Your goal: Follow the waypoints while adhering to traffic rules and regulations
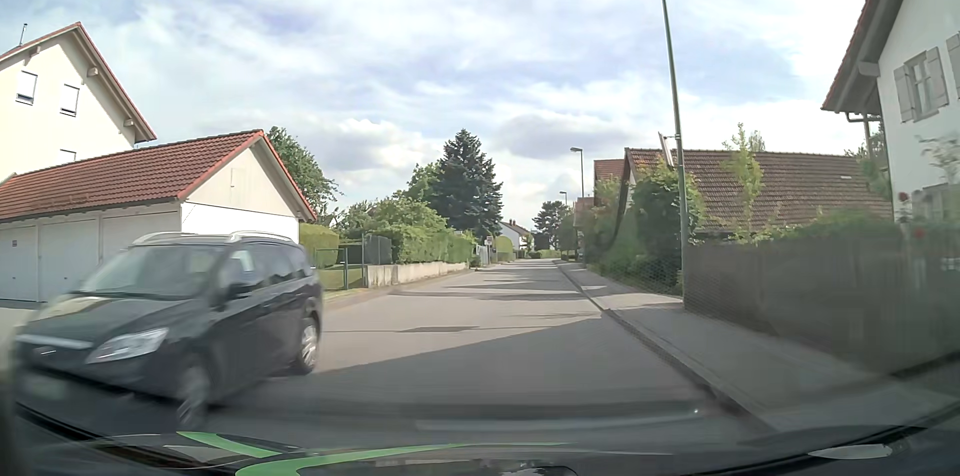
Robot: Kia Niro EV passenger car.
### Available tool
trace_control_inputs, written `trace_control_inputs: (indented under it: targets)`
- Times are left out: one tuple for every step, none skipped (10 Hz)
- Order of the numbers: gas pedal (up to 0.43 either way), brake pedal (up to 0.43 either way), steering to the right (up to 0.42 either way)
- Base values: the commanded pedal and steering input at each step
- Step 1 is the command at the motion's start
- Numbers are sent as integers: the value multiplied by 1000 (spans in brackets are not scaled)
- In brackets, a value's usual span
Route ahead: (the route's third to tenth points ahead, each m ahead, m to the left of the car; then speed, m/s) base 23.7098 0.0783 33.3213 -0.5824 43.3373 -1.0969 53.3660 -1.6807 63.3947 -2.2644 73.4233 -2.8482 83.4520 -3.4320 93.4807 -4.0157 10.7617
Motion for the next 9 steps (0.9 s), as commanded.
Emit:
trace_control_inputs:
  targets:
    - [197,0,22]
    - [197,0,20]
    - [197,0,19]
    - [197,0,19]
    - [197,0,19]
    - [197,0,17]
    - [197,0,16]
    - [197,0,16]
    - [197,0,15]
